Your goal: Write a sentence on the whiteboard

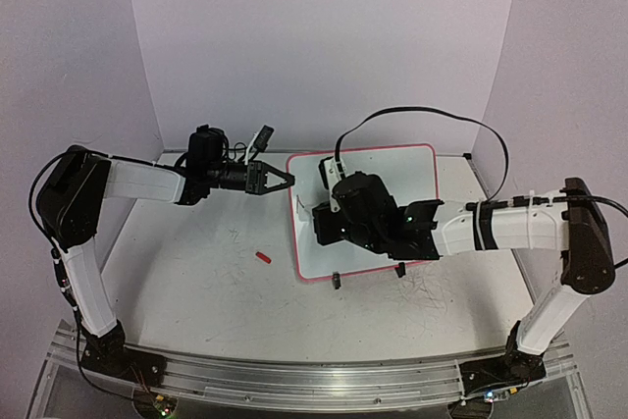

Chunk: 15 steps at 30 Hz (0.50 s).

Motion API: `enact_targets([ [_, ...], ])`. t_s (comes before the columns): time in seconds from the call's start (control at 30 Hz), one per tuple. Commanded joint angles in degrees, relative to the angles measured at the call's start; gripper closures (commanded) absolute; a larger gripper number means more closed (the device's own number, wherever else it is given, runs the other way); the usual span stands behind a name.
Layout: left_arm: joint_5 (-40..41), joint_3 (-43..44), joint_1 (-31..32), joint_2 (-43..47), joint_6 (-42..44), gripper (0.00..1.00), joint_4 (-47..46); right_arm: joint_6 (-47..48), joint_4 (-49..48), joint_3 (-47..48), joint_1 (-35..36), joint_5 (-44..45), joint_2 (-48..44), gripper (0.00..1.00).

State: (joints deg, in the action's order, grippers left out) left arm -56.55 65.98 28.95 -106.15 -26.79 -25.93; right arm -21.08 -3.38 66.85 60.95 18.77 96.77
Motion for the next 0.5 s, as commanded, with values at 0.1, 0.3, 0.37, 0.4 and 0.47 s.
enact_targets([
  [0.1,-2.24,-0.04,0.49,2.88,-0.98,1.00,-1.06,-1.75,2.14,-1.99,-0.25,1.36,-1.46,1.00],
  [0.3,-2.26,-0.10,0.49,2.96,-0.99,1.00,-1.05,-1.58,2.15,-1.27,-0.20,1.45,-0.95,1.00],
  [0.37,-2.24,-0.12,0.49,3.05,-0.96,1.00,-1.11,-1.65,2.15,-1.20,-0.19,1.47,-0.82,1.00],
  [0.4,-2.27,-0.14,0.49,3.05,-0.97,1.00,-1.09,-1.67,2.16,-1.20,-0.20,1.68,-0.80,1.00],
  [0.47,-2.25,-0.13,0.51,2.99,-0.99,1.00,-1.07,-1.68,2.15,-0.99,-0.19,2.19,-0.79,1.00],
])
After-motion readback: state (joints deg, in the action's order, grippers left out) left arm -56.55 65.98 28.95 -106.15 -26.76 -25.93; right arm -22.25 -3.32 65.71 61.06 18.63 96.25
